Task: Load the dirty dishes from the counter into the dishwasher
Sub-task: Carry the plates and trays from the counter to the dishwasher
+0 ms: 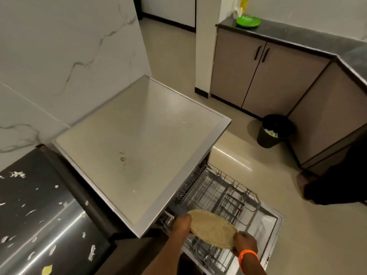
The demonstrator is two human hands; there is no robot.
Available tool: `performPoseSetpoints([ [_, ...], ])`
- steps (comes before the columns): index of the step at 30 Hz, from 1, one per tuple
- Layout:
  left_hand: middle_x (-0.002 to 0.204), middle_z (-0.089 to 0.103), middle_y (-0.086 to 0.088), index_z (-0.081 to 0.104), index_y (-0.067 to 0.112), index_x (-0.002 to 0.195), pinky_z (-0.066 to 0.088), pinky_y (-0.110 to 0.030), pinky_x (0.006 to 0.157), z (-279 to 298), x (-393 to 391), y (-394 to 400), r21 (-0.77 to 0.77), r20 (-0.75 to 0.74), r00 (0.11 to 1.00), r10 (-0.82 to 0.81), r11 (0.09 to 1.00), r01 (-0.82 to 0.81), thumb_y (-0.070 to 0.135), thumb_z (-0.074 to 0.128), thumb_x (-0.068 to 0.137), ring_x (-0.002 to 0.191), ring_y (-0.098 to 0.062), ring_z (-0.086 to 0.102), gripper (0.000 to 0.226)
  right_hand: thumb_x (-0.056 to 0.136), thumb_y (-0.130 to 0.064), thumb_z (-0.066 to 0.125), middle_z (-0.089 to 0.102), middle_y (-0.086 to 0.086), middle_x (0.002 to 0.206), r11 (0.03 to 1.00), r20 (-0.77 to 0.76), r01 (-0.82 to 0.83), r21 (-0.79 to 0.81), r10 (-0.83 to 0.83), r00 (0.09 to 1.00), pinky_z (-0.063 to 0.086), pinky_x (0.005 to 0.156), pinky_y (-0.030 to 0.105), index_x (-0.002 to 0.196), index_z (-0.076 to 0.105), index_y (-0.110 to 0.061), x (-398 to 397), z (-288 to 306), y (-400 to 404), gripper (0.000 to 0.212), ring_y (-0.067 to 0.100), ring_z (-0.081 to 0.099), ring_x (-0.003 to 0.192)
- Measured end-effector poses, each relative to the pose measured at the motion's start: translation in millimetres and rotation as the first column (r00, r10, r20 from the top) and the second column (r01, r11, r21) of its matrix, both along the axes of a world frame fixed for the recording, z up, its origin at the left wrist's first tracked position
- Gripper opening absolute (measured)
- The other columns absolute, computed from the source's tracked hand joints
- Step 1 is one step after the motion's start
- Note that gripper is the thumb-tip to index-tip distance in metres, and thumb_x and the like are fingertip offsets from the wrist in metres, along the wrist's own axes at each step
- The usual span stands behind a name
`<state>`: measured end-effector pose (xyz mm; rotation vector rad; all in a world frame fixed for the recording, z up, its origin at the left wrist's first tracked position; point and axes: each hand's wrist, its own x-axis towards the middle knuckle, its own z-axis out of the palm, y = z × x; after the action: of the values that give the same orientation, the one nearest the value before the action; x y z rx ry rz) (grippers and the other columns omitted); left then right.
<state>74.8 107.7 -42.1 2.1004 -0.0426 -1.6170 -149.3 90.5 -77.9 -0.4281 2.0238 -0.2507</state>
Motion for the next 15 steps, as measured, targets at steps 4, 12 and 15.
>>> performPoseSetpoints([
  [4, 0.126, 0.065, -0.021, 0.062, -0.002, 0.129, 0.060, -0.053, 0.088, -87, 23, -17, 0.025, 0.072, 0.990, 0.122, 0.992, -0.124, 0.014, 0.064, 0.094, 0.110, -0.040, 0.066, 0.038, 0.085, -0.003, 0.062, 0.067, 0.022, 0.066, 0.999, 0.071, 0.045, -0.003, -0.045, 0.996, 0.061, 0.062, 0.052, 0.082, 0.070, 0.008, 33, -50, -7, 0.013, 0.033, 0.065, 0.058],
  [12, 0.150, 0.042, -0.032, 0.041, -0.015, 0.143, 0.039, -0.054, 0.107, -128, 42, -49, -0.111, 0.130, 0.944, 0.302, 0.951, -0.289, -0.009, 0.049, 0.101, 0.135, -0.047, 0.045, 0.044, 0.074, -0.007, 0.064, 0.061, 0.017, 0.056, 0.995, 0.198, 0.100, 0.008, -0.100, 0.975, 0.051, 0.052, 0.037, 0.070, 0.062, 0.009, 114, -149, -31, 0.017, 0.028, 0.059, 0.049],
  [15, 0.149, 0.045, -0.029, 0.043, -0.015, 0.143, 0.038, -0.052, 0.112, -165, 54, -50, -0.130, 0.194, 0.945, 0.265, 0.961, -0.243, -0.005, 0.051, 0.102, 0.132, -0.041, 0.049, 0.043, 0.067, -0.013, 0.065, 0.065, 0.024, 0.066, 0.996, 0.205, 0.094, -0.005, -0.091, 0.974, 0.052, 0.047, 0.035, 0.083, 0.064, 0.014, 137, -203, -36, 0.032, 0.031, 0.063, 0.050],
])
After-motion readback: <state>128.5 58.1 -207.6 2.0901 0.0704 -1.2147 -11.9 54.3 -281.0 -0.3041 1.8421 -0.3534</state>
